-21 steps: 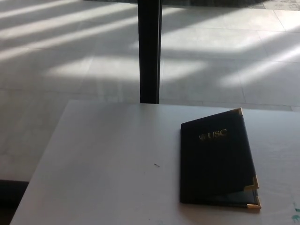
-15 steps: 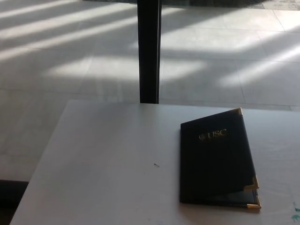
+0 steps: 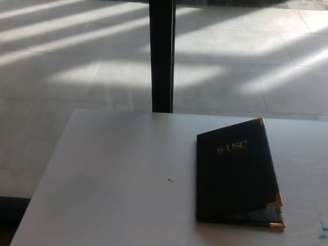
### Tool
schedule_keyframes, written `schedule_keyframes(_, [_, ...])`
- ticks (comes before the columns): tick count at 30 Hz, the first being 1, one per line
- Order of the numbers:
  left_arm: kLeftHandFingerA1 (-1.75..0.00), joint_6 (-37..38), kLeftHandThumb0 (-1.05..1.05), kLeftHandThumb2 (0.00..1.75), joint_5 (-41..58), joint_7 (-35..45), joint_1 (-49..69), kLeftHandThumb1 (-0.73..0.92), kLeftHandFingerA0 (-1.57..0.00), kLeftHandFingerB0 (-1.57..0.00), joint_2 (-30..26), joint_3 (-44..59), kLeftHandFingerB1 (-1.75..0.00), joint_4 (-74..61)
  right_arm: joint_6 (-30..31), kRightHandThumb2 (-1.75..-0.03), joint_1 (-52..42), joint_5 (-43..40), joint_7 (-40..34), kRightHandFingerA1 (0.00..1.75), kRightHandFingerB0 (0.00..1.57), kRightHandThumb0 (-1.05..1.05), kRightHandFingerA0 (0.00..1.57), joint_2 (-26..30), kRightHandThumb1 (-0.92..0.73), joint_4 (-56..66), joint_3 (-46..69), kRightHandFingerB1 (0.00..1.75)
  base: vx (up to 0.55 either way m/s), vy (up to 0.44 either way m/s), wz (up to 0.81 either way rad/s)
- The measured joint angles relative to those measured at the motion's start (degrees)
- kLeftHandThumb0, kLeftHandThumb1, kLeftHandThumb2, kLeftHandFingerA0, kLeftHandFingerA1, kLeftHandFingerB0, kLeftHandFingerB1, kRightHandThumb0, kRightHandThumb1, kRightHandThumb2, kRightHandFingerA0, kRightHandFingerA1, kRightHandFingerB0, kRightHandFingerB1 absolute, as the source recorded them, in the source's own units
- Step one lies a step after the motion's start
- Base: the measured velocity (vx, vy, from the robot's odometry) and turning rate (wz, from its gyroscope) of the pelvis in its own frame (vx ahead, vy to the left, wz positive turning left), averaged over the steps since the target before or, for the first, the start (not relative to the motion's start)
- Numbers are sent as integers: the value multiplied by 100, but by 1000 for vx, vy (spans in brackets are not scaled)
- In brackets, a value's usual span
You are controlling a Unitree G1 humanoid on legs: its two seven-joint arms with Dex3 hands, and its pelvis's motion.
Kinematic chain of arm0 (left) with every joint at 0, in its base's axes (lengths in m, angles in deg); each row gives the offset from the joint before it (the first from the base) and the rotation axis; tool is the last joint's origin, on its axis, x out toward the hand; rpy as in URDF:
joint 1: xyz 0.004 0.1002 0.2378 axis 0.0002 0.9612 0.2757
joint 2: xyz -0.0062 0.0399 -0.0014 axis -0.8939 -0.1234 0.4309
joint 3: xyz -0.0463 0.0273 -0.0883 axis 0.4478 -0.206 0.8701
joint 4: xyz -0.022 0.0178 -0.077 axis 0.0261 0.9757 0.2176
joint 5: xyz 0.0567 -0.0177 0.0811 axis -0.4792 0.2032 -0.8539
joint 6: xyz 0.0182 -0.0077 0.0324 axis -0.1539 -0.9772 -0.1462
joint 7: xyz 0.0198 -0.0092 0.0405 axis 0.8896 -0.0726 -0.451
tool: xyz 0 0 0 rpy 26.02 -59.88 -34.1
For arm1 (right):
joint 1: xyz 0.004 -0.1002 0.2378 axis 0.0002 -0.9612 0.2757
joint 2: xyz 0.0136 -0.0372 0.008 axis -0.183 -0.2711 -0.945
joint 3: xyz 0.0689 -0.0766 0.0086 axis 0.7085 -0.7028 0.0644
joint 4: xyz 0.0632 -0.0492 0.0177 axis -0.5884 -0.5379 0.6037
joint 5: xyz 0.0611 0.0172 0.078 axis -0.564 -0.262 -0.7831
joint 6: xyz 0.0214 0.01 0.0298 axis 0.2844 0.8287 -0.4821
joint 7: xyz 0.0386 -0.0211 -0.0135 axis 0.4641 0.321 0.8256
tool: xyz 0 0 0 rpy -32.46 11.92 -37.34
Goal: There is a diary kept infront of the robot and the robot uses its right hand to grab its cover and puses it to the left to open it.
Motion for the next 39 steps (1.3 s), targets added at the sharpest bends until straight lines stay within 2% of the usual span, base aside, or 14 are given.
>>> schedule_keyframes(7, [-144, 0, -105, 150, 233, 61, -68, 81, -44, -26, -77, 280, -127, 182, 417, -75, 774, -453, -309, 59, 64, -86, 74, -90, -92, 1318, -184, 56, 0, 0, 0])
schedule_keyframes(8, [-141, 0, -105, 150, 269, 71, -79, 81, -40, -25, -96, 322, -125, 206, 512, -73, 895, -549, -374, 57, 46, -88, 55, -155, -92, 1532, -257, 50, 0, 0, 0])
schedule_keyframes(13, [-141, 0, -105, 149, 406, 136, -112, 81, -42, -21, -158, 409, -121, 260, 902, -75, 1214, -889, -588, 49, 24, -81, 36, -475, -92, 2001, -565, 39, 0, 0, 0])
schedule_keyframes(16, [-141, 0, -105, 149, 452, 160, -118, 80, -42, -22, -181, 422, -122, 290, 1144, -83, 1296, -1062, -680, 50, 22, -79, 35, -684, -92, 2044, -757, 40, 0, 0, 0])
schedule_keyframes(19, [-138, 0, -105, 147, 499, 175, -130, 80, -39, -20, -203, 435, -120, 317, 1415, -79, 1300, -1220, -757, 53, 22, -80, 37, -919, -92, 2045, -991, 40, 0, 0, 0])
schedule_keyframes(20, [-175, 0, -105, 106, 522, 182, -131, 92, -23, -13, -210, 441, -155, 321, 1497, -76, 1299, -1266, -782, 54, 28, -82, 43, -989, -92, 2045, -1064, 43, 0, 0, 0])
schedule_keyframes(21, [-139, 0, -105, 146, 539, 187, -133, 79, -41, -20, -215, 446, -119, 323, 1549, -74, 1299, -1296, -796, 54, 31, -82, 43, -1035, -92, 2044, -1111, 44, 0, 0, 0])
schedule_keyframes(22, [-139, 0, -105, 146, 578, 197, -140, 79, -41, -20, -227, 456, -119, 331, 1666, -74, 1304, -1357, -832, 54, 31, -82, 43, -1139, -92, 2012, -1215, 44, 0, 0, 0])
schedule_keyframes(23, [-175, 0, -105, 108, 600, 209, -145, 92, -26, -15, -233, 459, -151, 337, 1743, -74, 1309, -1397, -859, 54, 29, -82, 41, -1201, -92, 1969, -1267, 44, 0, 0, 0])
schedule_keyframes(24, [-175, 0, -105, 108, 627, 224, -153, 92, -26, -15, -241, 461, -151, 344, 1829, -74, 1309, -1440, -894, 54, 29, -82, 41, -1269, -92, 1927, -1320, 44, 0, 0, 0])
schedule_keyframes(25, [-144, 0, -105, 149, 657, 234, -163, 81, -45, -26, -253, 461, -126, 354, 1920, -74, 1312, -1494, -934, 51, 27, -82, 36, -1341, -91, 1879, -1372, 43, 0, 0, 0])
schedule_keyframes(33, [-151, -1, -105, 150, 876, 233, -183, 81, -53, -26, -401, 435, -129, 403, 2401, -74, 1492, -1830, -1304, 53, 29, -85, 39, -1651, -92, 1472, -1508, 44, 0, 0, 0])
schedule_keyframes(37, [-142, -1, -105, 148, 926, 228, -183, 81, -43, -23, -414, 389, -123, 417, 2462, -72, 1535, -1927, -1449, 51, 29, -84, 36, -1846, -92, 1444, -1591, 44, 0, 0, 0])
schedule_keyframes(39, [-148, -1, -105, 149, 941, 234, -181, 83, -48, -28, -418, 358, -128, 417, 2476, -73, 1535, -1967, -1511, 49, 28, -85, 35, -1955, -92, 1442, -1633, 44, 0, 0, 0])
